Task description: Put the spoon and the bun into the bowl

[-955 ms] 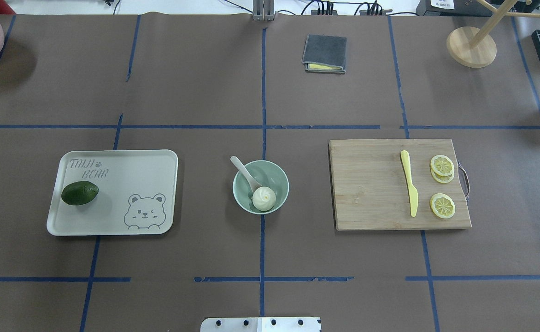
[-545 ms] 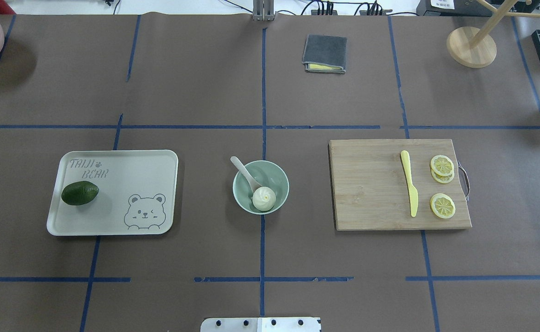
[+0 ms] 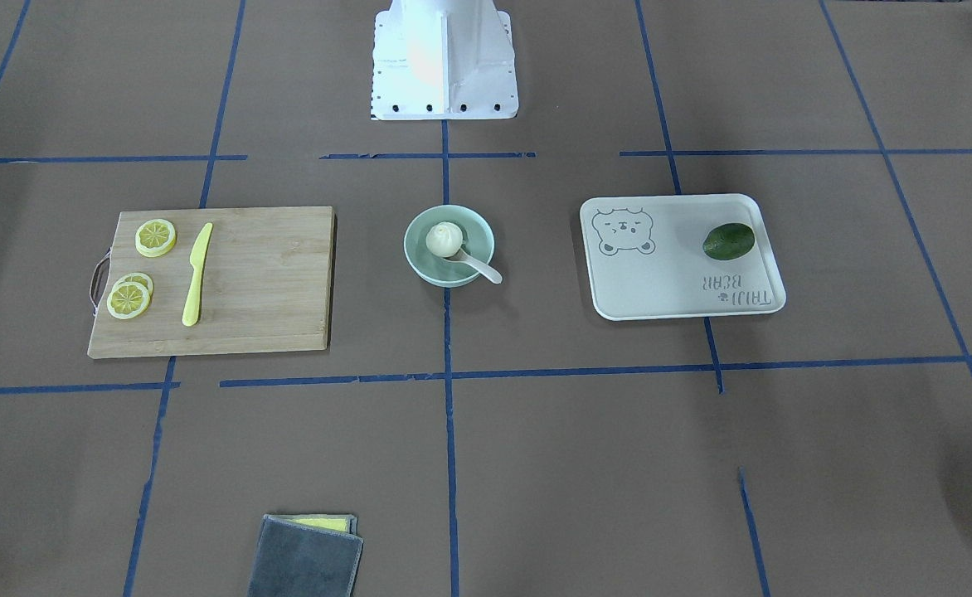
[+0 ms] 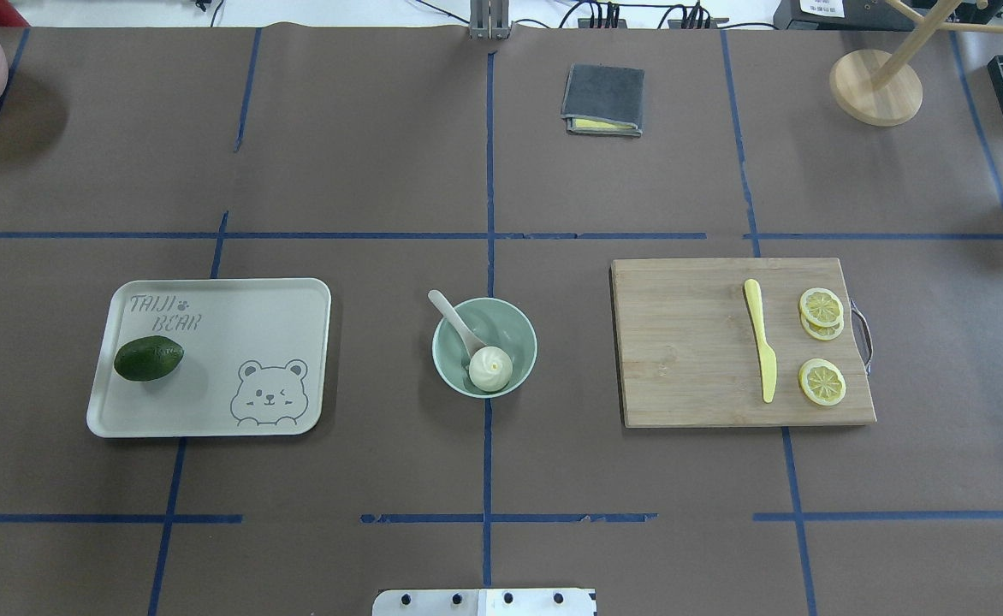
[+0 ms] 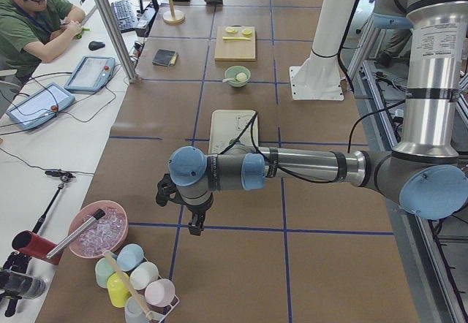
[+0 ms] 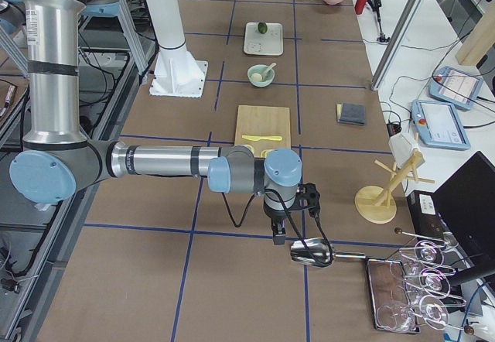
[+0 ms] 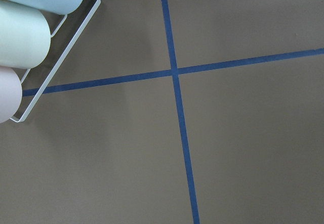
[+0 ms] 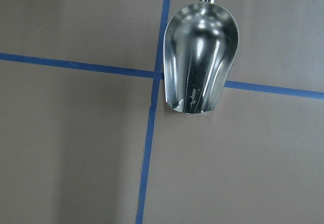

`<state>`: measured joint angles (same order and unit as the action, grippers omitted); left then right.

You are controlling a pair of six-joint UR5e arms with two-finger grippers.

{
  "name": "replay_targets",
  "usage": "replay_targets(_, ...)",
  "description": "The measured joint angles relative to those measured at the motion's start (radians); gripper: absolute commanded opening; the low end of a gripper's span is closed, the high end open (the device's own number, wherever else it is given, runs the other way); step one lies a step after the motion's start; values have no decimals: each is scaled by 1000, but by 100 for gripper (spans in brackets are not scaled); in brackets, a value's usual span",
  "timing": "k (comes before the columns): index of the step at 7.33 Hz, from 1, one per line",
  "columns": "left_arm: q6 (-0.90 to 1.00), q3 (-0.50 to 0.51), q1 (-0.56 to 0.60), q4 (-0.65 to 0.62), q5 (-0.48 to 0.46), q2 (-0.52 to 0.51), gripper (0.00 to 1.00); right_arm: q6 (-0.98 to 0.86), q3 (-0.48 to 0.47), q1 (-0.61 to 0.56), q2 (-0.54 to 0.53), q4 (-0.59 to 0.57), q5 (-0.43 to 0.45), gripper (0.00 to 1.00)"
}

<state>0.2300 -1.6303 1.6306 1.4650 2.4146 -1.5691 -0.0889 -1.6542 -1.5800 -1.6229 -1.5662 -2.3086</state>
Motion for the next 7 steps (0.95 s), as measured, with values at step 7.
replay_targets(7, 0, 1, 0, 12, 0, 0, 100, 0, -1, 0, 0, 0, 0, 100)
